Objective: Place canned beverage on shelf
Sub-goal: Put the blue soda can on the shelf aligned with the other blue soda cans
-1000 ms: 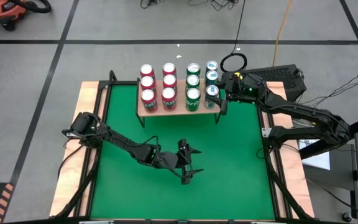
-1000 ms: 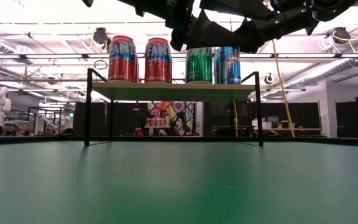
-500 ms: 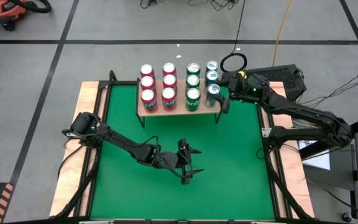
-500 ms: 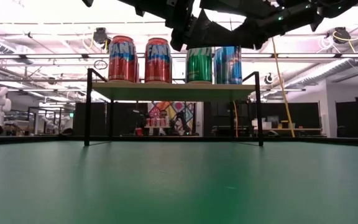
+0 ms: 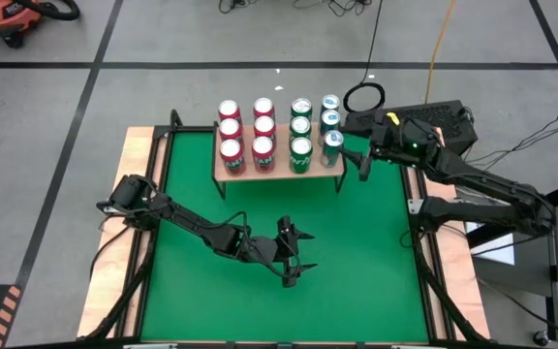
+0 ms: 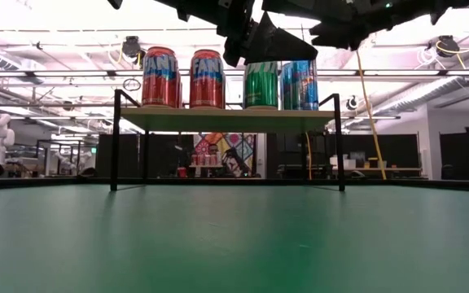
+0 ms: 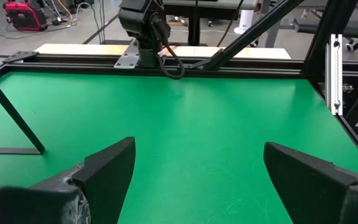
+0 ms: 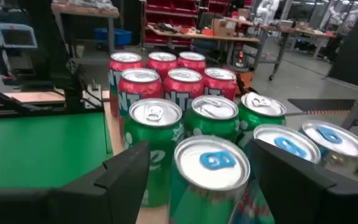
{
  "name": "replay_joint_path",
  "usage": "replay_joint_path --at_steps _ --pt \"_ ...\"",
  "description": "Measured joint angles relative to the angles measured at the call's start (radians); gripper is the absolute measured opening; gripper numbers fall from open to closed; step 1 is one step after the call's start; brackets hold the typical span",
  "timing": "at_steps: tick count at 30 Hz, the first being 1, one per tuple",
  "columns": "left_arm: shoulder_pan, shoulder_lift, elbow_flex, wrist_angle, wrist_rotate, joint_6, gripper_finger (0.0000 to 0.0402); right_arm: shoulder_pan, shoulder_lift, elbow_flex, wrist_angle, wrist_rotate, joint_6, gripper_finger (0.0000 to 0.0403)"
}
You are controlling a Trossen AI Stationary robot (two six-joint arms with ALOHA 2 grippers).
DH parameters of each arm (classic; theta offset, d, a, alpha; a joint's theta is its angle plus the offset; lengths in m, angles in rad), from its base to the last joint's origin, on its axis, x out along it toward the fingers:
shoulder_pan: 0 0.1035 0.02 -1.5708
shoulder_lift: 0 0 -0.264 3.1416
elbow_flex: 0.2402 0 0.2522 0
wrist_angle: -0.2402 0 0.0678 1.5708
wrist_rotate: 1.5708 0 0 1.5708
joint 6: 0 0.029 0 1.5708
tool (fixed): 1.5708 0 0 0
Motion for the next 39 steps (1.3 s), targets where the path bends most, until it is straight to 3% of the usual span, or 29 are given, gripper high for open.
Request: replay_joint_path --at_steps 5,13,23,28,39 --pt "0.000 0.000 0.000 0.000 0.000 0.001 0.0351 0.070 -0.063 0.000 -0.139 0.134 0.013 0.0267" --pt "0.000 0.000 0.000 0.001 0.000 0.001 0.0351 0.151 -0.070 -0.020 -0.351 0.140 0.120 0.0262" --pt "0.000 0.000 0.000 0.002 -0.002 0.001 0.0351 0.177 -0.017 -0.103 -0.238 0.141 0.112 0.0199" --pt "0.000 0.000 0.000 0.002 -0.008 0.001 0.0351 0.176 0.019 -0.103 -0.188 0.190 0.068 0.0169" --pt "0.000 0.000 0.000 0.002 -0.009 0.001 0.0351 0.176 0.099 -0.103 -0.130 0.191 0.036 0.0142"
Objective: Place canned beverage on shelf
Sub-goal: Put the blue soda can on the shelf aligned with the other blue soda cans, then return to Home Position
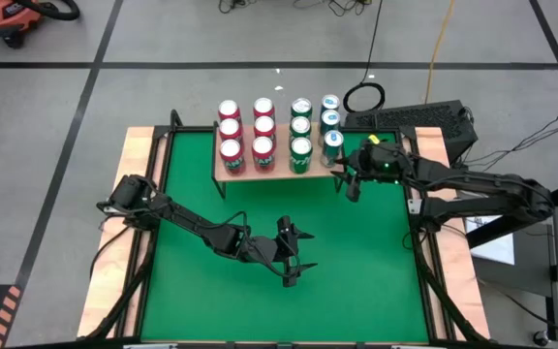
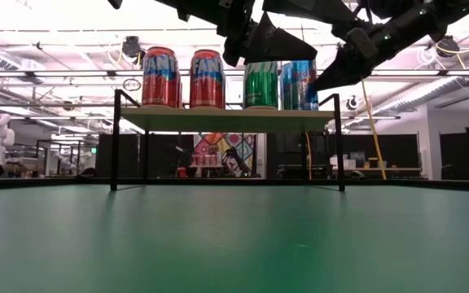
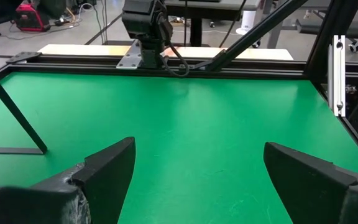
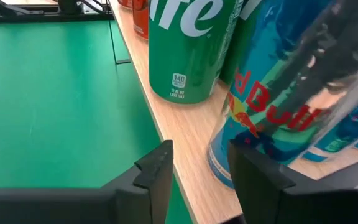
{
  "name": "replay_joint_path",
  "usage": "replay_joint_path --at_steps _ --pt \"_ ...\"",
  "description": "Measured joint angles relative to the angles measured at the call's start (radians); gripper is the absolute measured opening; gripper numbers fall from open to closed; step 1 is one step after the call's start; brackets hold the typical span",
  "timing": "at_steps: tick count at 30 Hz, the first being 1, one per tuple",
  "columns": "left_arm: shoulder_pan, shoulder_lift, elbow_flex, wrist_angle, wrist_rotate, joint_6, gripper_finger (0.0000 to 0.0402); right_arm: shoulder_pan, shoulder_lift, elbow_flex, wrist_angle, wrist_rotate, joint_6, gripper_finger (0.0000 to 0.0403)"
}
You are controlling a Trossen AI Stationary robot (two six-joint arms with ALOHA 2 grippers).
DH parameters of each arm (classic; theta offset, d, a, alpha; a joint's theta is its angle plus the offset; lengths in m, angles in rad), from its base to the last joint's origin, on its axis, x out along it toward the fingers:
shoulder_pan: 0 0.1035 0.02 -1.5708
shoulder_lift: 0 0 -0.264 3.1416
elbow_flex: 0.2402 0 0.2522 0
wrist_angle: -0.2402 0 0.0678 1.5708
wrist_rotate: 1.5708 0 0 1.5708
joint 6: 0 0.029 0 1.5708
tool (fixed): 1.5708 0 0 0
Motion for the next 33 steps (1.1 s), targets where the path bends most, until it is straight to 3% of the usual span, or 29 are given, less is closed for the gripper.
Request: replay_joint_path --at_steps 18,23,26,33 --pt "0.000 0.000 0.000 0.000 -0.001 0.000 0.0351 -0.002 0.047 0.000 0.049 0.023 -0.020 0.0141" --pt "0.000 0.000 0.000 0.003 -0.018 0.001 0.0351 0.018 -0.001 0.000 0.038 -0.184 0.055 0.0141" --pt "0.003 0.000 0.000 0.007 -0.033 0.001 0.0351 0.057 -0.053 0.000 0.013 -0.236 0.081 0.0141" --pt "0.000 -0.080 0.002 -0.067 -0.040 0.035 0.0340 0.165 -0.158 -0.011 -0.092 -0.133 0.020 0.0127"
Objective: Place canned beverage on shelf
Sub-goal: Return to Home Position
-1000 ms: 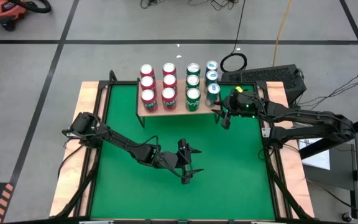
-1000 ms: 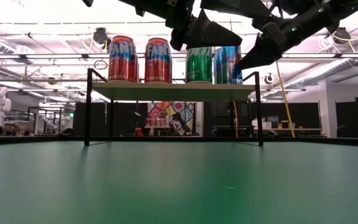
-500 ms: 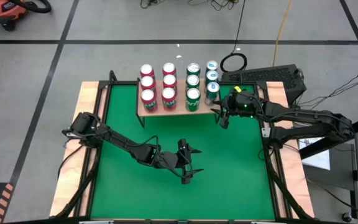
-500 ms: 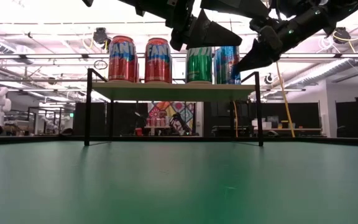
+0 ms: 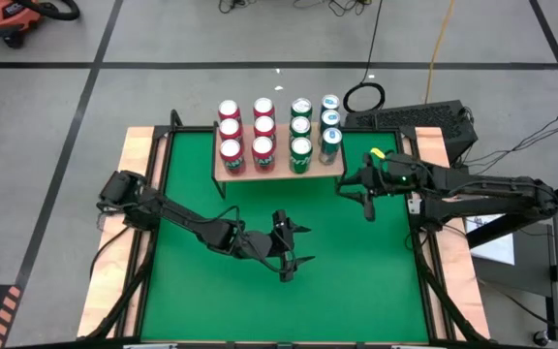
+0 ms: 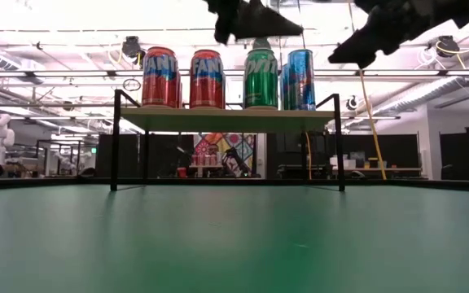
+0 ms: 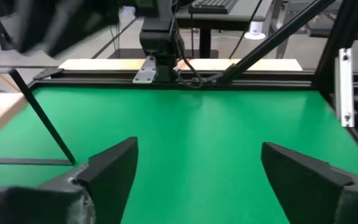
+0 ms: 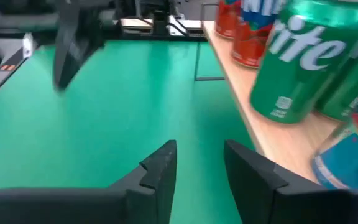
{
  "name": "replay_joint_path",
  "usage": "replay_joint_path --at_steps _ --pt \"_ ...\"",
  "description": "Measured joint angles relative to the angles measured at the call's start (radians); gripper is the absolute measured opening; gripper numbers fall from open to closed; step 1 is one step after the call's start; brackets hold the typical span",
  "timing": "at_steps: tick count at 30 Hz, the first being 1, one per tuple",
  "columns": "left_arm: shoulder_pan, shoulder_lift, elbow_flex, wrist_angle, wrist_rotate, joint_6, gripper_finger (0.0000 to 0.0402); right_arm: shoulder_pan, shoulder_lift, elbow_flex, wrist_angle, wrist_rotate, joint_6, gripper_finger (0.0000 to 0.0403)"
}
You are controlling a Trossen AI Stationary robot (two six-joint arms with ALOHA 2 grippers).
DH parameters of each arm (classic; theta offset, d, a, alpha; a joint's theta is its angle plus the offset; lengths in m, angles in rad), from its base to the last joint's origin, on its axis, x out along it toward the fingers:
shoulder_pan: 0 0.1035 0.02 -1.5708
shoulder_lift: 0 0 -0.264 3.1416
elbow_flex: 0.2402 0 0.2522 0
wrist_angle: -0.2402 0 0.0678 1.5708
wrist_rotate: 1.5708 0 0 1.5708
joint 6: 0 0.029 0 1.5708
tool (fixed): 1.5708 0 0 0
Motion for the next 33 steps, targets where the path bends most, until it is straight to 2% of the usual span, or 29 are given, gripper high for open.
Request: replay_joint_path --at_steps 4,8,11,13,19,26,30,33 --pt "-0.008 -0.054 0.001 -0.076 -0.008 0.008 0.0291 0.043 -0.069 -0.079 0.046 0.042 -0.028 0.0089" --pt "-0.029 -0.088 0.001 -0.129 -0.101 0.019 0.0210 0.070 -0.121 -0.163 0.067 0.052 -0.033 0.0042" --pt "-0.044 -0.098 0.001 -0.191 -0.154 -0.092 0.0155 0.094 -0.139 -0.214 0.128 0.051 -0.049 0.0011" --pt "-0.049 -0.098 0.000 -0.216 -0.159 -0.151 0.0127 0.110 -0.144 -0.248 0.172 0.051 -0.068 0.0003" --pt "-0.068 -0.082 -0.055 -0.210 -0.128 -0.134 0.0062 0.142 -0.146 -0.348 0.260 0.050 -0.096 0.0007" --pt "-0.056 -0.084 -0.232 0.157 -0.079 -0.042 0.0007 0.146 -0.147 -0.468 0.455 0.050 -0.097 0.0001" --pt "-0.065 -0.085 -0.353 0.346 -0.071 -0.015 0.0004 0.146 -0.147 -0.486 0.464 0.049 -0.095 0.0000" --pt "-0.064 -0.084 -0.428 0.444 -0.008 -0.007 0.0003 0.146 -0.147 -0.495 0.464 0.048 -0.089 0.0000"
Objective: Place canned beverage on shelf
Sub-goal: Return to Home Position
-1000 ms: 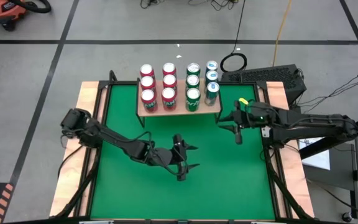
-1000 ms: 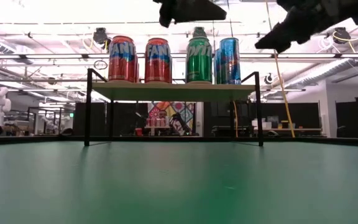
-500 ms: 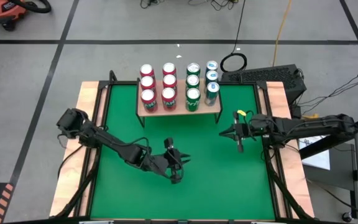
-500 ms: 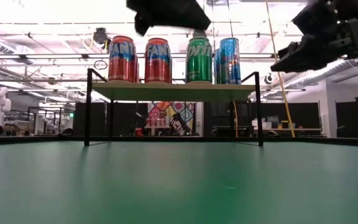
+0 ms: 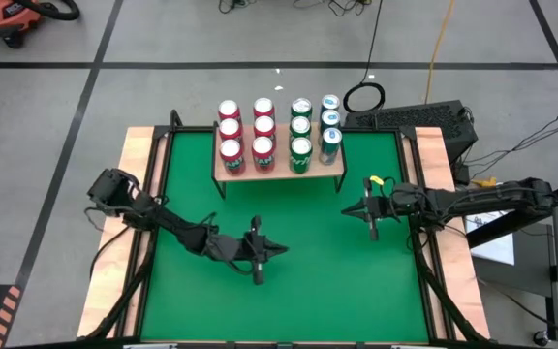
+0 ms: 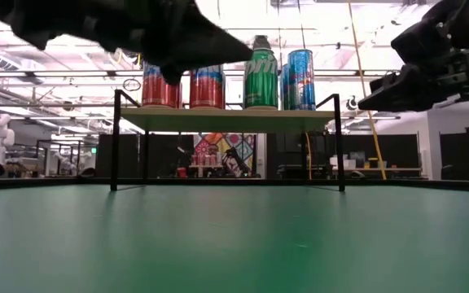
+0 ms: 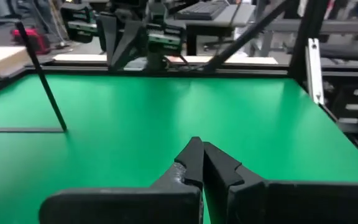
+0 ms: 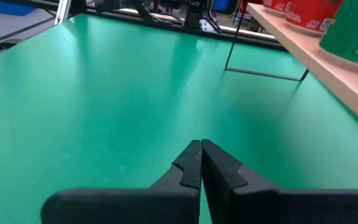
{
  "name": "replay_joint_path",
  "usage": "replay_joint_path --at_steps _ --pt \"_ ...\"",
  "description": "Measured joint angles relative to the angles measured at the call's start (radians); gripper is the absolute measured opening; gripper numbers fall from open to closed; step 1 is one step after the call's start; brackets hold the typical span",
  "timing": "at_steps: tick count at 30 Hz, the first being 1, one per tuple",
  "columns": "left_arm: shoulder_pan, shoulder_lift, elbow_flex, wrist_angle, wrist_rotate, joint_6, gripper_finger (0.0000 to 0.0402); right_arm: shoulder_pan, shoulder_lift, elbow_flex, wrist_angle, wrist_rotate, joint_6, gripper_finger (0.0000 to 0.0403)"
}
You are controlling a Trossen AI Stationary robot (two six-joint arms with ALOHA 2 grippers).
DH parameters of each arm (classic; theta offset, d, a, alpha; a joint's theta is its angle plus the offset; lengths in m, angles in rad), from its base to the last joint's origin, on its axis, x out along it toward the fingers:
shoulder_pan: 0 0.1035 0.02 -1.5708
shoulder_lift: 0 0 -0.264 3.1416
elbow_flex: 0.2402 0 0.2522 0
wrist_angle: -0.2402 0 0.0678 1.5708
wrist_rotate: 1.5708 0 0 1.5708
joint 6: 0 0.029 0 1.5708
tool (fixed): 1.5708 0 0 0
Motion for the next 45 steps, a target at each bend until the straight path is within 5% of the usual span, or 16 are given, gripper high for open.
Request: replay_joint_path --at_steps 11,39,45 --pt "0.010 -0.073 -0.222 0.118 0.033 0.027 0.0003 0.000 -0.007 -0.064 0.023 -0.001 0.003 0.0000" --pt "0.030 -0.696 -0.699 0.121 0.068 0.166 0.0003 -0.001 -0.092 -0.122 0.062 0.053 -0.010 0.0000" --pt "0.101 -0.778 -0.728 0.117 0.217 0.218 0.0003 -0.001 -0.092 -0.122 0.058 0.039 -0.013 0.0000"
